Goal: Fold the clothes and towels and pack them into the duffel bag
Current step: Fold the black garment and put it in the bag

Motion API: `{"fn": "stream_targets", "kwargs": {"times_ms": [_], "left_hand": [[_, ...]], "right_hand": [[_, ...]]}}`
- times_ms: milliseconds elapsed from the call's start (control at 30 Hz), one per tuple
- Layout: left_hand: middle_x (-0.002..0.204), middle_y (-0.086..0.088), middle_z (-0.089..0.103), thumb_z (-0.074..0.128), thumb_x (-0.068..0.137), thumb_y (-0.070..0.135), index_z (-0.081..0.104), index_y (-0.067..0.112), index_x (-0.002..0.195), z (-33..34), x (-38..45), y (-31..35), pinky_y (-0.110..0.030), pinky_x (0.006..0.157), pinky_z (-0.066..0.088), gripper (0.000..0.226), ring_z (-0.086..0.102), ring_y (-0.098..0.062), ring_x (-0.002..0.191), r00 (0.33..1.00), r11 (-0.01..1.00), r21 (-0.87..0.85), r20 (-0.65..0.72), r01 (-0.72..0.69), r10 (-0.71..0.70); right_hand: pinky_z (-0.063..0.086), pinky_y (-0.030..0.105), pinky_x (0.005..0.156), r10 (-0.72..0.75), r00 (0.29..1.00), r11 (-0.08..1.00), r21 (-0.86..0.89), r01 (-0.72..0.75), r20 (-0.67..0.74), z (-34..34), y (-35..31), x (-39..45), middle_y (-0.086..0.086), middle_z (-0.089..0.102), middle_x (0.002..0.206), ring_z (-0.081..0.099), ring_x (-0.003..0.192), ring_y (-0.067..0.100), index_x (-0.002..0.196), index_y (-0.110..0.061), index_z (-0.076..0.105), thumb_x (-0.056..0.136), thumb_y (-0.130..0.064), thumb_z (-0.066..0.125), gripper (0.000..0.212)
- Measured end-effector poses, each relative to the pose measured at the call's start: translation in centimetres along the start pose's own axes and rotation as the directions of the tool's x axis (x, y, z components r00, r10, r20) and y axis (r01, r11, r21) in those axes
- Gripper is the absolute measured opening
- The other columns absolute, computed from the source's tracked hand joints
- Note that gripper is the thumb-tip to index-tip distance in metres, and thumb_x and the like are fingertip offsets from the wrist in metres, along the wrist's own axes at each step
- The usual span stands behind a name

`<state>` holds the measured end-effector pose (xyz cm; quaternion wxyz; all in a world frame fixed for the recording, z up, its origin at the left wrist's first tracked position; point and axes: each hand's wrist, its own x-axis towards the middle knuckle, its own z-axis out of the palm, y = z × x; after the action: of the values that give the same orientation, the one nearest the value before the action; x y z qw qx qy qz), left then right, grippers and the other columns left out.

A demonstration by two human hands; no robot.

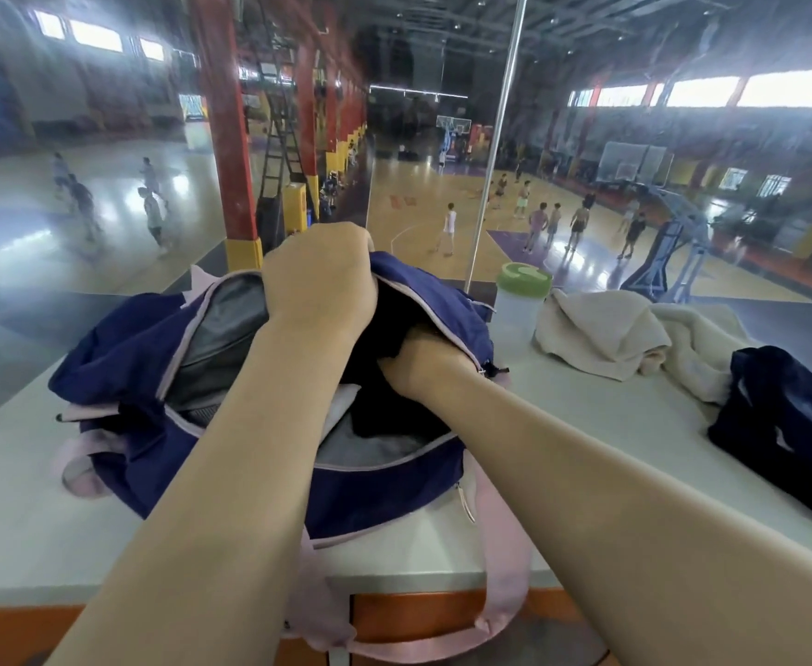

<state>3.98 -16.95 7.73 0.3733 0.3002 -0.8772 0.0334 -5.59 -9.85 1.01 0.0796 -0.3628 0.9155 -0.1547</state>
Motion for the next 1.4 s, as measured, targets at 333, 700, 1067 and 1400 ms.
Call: {"fn": "stream_targets", "kwargs": {"times_ms": [333, 700, 1067, 1400], "left_hand": [[0.073, -0.005, 0.049, 0.05, 0.08, -0.001, 0.068, 0.018, 0.092, 0.3, 0.1, 0.6, -0.034, 0.059, 0.032, 0.028, 0.044, -0.03, 0.069, 0.998, 0.998, -0.013, 0.002, 0.059, -0.059], [0.072, -0.006, 0.047, 0.05, 0.082, 0.0, 0.067, 0.017, 0.095, 0.7, 0.3, 0.6, -0.035, 0.06, 0.032, 0.027, 0.044, -0.03, 0.069, 0.999, 0.999, -0.005, 0.007, 0.046, -0.046], [0.077, -0.003, 0.052, 0.05, 0.086, 0.005, 0.067, 0.02, 0.097, 1.9, -0.1, 0.6, -0.036, 0.063, 0.038, 0.025, 0.054, -0.03, 0.077, 0.999, 0.999, -0.032, 0.033, 0.029, -0.028], [0.101, -0.008, 0.063, 0.052, 0.091, 0.012, 0.06, 0.022, 0.116, 0.7, -1.1, 1.8, -0.038, 0.069, 0.039, 0.027, 0.053, -0.029, 0.088, 0.969, 0.999, 0.026, 0.242, 0.037, -0.042]], "right_hand": [[0.031, 0.041, 0.11, -0.022, 0.991, 0.961, -0.27, 0.058, 0.133, -0.1, 1.1, 1.2, 0.01, 0.045, 0.145, 0.042, 0.132, 0.03, 0.146, -0.017, 0.039, 0.094, -0.062, 0.035, 0.069], [0.032, 0.037, 0.11, -0.157, 0.951, 0.953, -0.212, 0.217, 0.266, 0.7, 0.0, 3.9, 0.012, 0.041, 0.147, 0.043, 0.131, 0.029, 0.144, -0.012, 0.038, 0.1, -0.031, 0.036, 0.048], [0.016, 0.044, 0.118, -0.053, 0.958, 0.984, -0.15, 0.098, 0.282, 3.8, 1.1, 3.7, 0.009, 0.014, 0.161, 0.019, 0.146, 0.029, 0.155, -0.019, 0.014, 0.1, -0.052, 0.015, 0.064], [0.034, 0.044, 0.108, -0.355, 0.92, 0.929, -0.047, 0.367, 0.166, -0.1, 2.1, -4.0, 0.015, 0.046, 0.143, 0.044, 0.128, 0.034, 0.137, -0.014, 0.045, 0.1, -0.044, 0.034, 0.049]]}}
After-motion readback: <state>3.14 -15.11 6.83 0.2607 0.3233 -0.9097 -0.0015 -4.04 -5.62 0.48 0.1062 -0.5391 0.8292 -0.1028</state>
